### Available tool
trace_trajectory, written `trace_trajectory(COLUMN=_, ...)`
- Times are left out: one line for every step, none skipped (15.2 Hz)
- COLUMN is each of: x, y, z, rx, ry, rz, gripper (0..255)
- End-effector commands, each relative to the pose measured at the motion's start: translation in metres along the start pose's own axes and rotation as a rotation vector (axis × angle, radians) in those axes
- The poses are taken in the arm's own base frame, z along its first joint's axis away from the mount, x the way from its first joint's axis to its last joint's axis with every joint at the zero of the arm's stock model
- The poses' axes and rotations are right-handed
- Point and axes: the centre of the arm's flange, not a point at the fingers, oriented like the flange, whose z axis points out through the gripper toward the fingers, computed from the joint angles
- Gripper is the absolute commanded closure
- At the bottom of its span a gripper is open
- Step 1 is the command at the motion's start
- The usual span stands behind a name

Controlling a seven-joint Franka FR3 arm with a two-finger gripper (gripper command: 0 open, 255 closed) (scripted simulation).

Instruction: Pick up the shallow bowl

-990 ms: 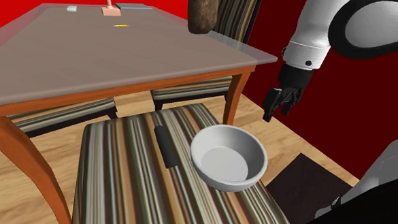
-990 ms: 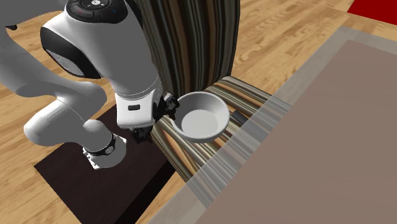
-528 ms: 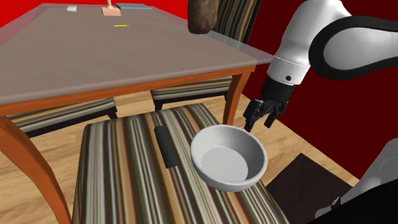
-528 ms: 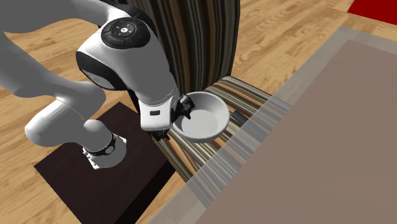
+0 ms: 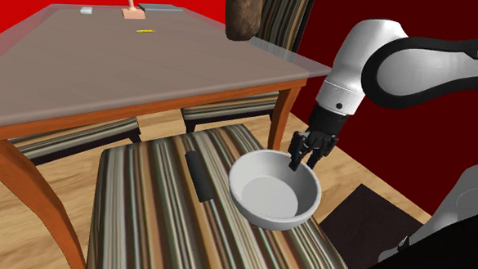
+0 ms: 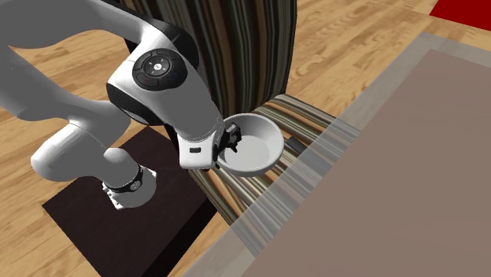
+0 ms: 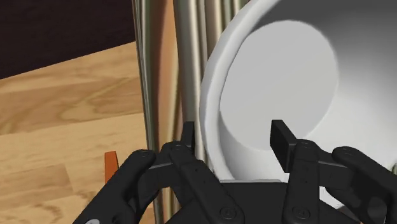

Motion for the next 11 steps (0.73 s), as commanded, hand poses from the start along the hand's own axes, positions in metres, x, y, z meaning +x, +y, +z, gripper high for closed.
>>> trace_trajectory(x=-0.013, y=-0.012, z=0.017, rx=-0.141, ry=0.02, rz=-0.108, gripper=255)
trace_trajectory(x=-0.013, y=-0.011, z=0.015, rx=-0.141, ry=0.02, rz=-0.107, gripper=255)
trace_trajectory(x=-0.012, y=-0.009, z=0.011, rx=-0.142, ry=0.02, rz=-0.106, gripper=255)
trace_trajectory(x=-0.013, y=-0.01, z=0.012, rx=-0.142, ry=0.02, rz=-0.106, gripper=255)
trace_trajectory(x=-0.011, y=-0.009, z=0.012, rx=-0.142, ry=0.019, rz=-0.107, gripper=255)
trace_trajectory(x=-0.011, y=-0.009, z=0.013, rx=-0.142, ry=0.019, rz=-0.107, gripper=255)
trace_trajectory(x=-0.014, y=-0.008, z=0.015, rx=-0.142, ry=0.02, rz=-0.107, gripper=255)
trace_trajectory(x=-0.016, y=-0.008, z=0.011, rx=-0.143, ry=0.02, rz=-0.105, gripper=255)
trace_trajectory(x=-0.008, y=-0.006, z=0.02, rx=-0.141, ry=0.018, rz=-0.109, gripper=255)
trace_trajectory(x=-0.008, y=-0.008, z=0.015, rx=-0.141, ry=0.018, rz=-0.109, gripper=255)
trace_trajectory(x=-0.009, y=-0.009, z=0.01, rx=-0.141, ry=0.018, rz=-0.109, gripper=255)
